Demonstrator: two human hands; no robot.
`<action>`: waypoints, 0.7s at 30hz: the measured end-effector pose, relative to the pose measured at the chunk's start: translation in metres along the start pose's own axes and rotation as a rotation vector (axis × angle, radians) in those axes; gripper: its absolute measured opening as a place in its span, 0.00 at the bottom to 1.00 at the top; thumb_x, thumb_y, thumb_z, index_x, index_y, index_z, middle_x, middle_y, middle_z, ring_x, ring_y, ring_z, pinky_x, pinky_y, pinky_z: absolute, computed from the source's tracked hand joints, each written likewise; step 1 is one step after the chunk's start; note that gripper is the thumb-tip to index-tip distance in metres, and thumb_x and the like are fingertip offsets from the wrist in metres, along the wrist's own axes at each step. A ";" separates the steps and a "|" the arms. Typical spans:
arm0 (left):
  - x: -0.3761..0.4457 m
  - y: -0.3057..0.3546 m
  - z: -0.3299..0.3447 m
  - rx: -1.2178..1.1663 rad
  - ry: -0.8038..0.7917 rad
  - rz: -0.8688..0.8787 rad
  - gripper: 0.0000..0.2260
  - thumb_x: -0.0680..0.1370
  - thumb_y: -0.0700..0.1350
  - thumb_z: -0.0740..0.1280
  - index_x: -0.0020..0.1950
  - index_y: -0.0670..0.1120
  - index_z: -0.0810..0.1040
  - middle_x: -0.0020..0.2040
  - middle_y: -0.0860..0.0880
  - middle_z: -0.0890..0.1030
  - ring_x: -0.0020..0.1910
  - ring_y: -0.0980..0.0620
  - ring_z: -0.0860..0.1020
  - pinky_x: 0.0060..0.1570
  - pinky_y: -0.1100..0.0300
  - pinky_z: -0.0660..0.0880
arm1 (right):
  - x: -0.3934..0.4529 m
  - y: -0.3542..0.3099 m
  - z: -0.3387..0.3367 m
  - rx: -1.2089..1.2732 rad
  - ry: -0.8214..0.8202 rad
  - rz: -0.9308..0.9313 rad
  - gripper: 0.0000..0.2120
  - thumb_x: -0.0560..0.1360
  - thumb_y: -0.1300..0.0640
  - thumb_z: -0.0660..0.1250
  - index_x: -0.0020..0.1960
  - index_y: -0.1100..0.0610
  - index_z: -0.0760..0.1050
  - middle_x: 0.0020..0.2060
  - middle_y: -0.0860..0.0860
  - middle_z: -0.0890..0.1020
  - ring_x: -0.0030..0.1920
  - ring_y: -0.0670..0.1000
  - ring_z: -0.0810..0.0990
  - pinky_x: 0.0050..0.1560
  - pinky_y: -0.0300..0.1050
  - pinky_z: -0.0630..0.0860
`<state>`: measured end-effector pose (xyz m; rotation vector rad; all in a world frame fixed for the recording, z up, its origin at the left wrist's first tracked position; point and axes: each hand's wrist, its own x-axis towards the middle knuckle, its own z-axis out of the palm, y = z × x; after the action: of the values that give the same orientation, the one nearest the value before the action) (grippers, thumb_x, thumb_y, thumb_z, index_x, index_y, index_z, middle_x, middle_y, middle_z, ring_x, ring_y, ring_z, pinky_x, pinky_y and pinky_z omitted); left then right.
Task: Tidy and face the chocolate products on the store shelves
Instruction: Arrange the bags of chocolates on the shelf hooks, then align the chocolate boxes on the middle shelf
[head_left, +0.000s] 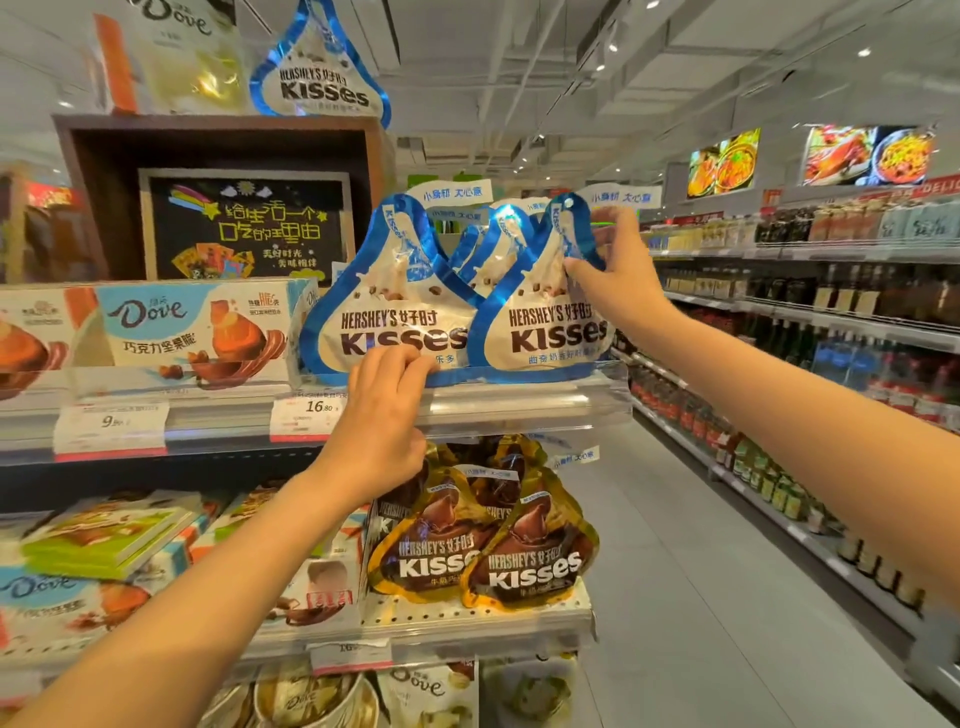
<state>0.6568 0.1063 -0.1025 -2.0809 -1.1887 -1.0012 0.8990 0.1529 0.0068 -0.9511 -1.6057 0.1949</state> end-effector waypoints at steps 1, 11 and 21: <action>0.000 0.000 0.000 0.005 0.004 -0.001 0.28 0.60 0.29 0.69 0.59 0.39 0.71 0.53 0.44 0.70 0.55 0.47 0.64 0.56 0.55 0.63 | -0.002 0.003 -0.001 0.006 0.028 -0.009 0.21 0.75 0.63 0.65 0.65 0.58 0.62 0.56 0.49 0.72 0.56 0.48 0.74 0.54 0.38 0.74; -0.001 0.000 0.000 0.031 0.005 0.013 0.29 0.60 0.30 0.69 0.60 0.39 0.70 0.55 0.43 0.70 0.56 0.47 0.63 0.59 0.55 0.61 | -0.027 0.017 0.001 -0.013 0.098 -0.074 0.30 0.74 0.55 0.69 0.72 0.58 0.60 0.67 0.50 0.69 0.64 0.43 0.67 0.58 0.29 0.62; -0.033 -0.010 -0.016 0.141 0.035 0.179 0.27 0.70 0.41 0.69 0.67 0.41 0.66 0.65 0.42 0.68 0.65 0.43 0.67 0.67 0.46 0.63 | -0.070 0.009 0.009 -0.151 0.363 -0.602 0.14 0.72 0.61 0.67 0.55 0.66 0.71 0.53 0.63 0.74 0.57 0.54 0.69 0.61 0.43 0.66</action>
<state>0.6317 0.0837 -0.1190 -2.0100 -1.0053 -0.8425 0.8923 0.1157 -0.0535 -0.5364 -1.5047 -0.4938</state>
